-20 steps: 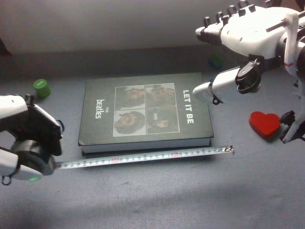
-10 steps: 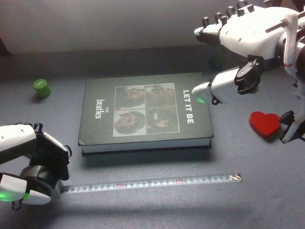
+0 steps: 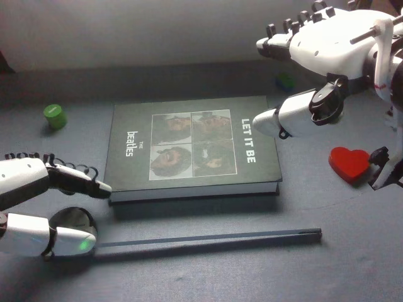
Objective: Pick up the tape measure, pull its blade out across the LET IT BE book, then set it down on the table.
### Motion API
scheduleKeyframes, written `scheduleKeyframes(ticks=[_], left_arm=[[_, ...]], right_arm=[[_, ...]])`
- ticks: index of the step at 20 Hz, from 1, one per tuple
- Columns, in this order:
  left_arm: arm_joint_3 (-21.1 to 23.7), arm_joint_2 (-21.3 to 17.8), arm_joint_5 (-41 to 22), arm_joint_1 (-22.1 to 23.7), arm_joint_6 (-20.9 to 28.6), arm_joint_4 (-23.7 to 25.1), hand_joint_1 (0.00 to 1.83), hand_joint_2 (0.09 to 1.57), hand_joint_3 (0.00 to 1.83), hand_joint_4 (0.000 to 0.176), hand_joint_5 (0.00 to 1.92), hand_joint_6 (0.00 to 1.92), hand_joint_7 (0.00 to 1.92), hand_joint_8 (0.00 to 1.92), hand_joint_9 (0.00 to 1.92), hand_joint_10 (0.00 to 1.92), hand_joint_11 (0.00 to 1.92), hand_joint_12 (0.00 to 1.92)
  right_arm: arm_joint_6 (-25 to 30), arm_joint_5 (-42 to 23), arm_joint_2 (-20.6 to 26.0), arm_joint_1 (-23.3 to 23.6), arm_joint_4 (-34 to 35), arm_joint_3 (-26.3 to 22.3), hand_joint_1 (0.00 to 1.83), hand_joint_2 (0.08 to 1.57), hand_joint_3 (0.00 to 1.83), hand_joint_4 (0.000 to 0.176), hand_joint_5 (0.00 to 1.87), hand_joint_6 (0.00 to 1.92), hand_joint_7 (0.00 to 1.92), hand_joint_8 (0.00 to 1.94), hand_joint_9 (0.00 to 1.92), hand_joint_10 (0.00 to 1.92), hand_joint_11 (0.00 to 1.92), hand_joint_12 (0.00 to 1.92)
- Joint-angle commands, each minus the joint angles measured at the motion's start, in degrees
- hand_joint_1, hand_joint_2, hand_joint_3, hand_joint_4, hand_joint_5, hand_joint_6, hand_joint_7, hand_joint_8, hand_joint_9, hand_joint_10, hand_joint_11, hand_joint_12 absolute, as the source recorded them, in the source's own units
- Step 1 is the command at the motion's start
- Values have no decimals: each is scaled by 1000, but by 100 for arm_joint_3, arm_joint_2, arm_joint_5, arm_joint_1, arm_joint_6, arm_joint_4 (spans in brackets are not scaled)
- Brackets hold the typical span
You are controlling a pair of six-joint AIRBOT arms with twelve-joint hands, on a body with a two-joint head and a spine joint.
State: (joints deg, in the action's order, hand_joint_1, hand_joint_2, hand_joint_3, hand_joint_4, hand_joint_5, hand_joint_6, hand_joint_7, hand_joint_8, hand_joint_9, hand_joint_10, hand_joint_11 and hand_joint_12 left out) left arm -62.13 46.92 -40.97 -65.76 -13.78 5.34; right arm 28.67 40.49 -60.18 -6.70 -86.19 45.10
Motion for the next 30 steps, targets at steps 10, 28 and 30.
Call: scheduleKeyframes(ticks=[10, 28, 30], left_arm=[[-157, -583, 628, 1596, -979, -188, 525, 1014, 0, 0, 702, 16, 732, 26, 664, 32, 366, 732], [2267, 565, -1073, 5423, -13226, -9351, 963, 1208, 0, 173, 1300, 1921, 1462, 1921, 1572, 1921, 1645, 1921], [2417, 714, -1514, 5364, -13162, -9539, 963, 1208, 0, 173, 1300, 1921, 1462, 1921, 1572, 1921, 1645, 1921]], right_arm=[[31, 414, 57, 17, -531, -431, 430, 1049, 1, 0, 275, 9, 352, 12, 307, 12, 27, 824], [161, 1513, -400, -182, -1024, -671, 976, 1365, 0, 176, 1248, 1921, 1521, 1941, 1730, 1921, 1894, 1921], [171, 1513, -401, -171, -1024, -671, 976, 1365, 0, 176, 1248, 1921, 1521, 1941, 1730, 1921, 1894, 1921]])
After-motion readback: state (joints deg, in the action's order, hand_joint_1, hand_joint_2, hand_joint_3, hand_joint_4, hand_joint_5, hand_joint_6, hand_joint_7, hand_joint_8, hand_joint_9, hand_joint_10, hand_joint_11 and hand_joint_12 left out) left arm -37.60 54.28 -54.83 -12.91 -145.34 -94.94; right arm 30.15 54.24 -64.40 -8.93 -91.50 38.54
